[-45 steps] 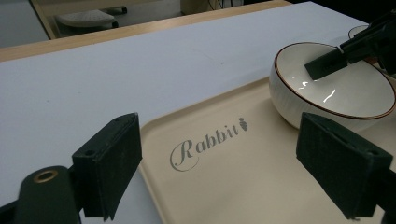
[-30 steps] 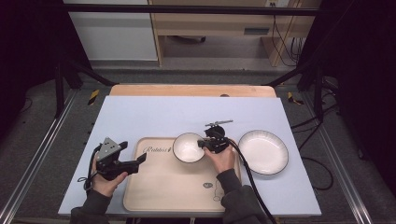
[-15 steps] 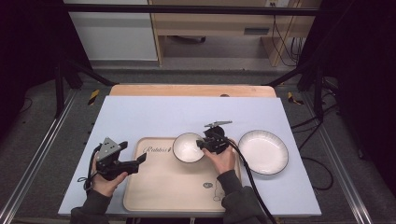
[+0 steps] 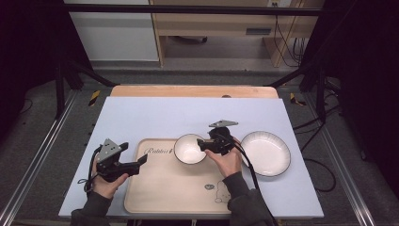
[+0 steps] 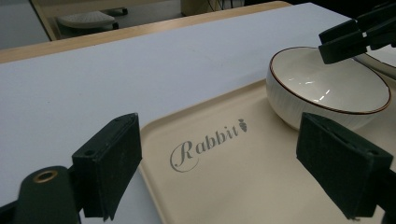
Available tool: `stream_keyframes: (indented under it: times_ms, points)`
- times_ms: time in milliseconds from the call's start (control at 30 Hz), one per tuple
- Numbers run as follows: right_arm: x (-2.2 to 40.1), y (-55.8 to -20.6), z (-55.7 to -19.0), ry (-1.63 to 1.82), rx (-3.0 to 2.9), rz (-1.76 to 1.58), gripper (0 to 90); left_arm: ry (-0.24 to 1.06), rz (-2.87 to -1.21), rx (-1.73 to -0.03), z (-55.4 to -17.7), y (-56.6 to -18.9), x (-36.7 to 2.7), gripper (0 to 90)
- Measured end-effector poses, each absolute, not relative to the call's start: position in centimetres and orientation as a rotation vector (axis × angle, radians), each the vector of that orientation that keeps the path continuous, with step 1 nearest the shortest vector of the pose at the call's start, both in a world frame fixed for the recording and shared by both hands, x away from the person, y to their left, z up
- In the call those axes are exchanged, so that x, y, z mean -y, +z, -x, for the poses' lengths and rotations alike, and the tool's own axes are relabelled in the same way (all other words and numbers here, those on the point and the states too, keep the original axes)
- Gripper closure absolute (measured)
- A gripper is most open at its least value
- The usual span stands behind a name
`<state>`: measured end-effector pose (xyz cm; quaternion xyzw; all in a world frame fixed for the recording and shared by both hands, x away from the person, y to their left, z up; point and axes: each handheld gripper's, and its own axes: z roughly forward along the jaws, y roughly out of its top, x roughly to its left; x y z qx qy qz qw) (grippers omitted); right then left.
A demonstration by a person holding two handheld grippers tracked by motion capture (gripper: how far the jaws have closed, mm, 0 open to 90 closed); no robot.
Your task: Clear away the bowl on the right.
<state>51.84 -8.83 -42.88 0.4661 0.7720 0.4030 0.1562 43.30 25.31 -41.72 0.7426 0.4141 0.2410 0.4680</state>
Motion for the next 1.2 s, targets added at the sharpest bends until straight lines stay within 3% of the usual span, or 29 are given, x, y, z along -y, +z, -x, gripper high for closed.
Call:
stream_keyframes:
  times_ms: [533, 1200]
  points:
    - [11.9, -40.7, -49.1, 1.205, -2.125, -1.219, 16.8, 0.596, -1.821, -1.017, -43.3, -41.7, -25.3, 13.4]
    - [17.2, -41.1, -45.8, 1.301, -2.007, -1.153, 14.6, 0.607, -1.817, -1.029, -43.4, -41.9, -25.6, 12.8]
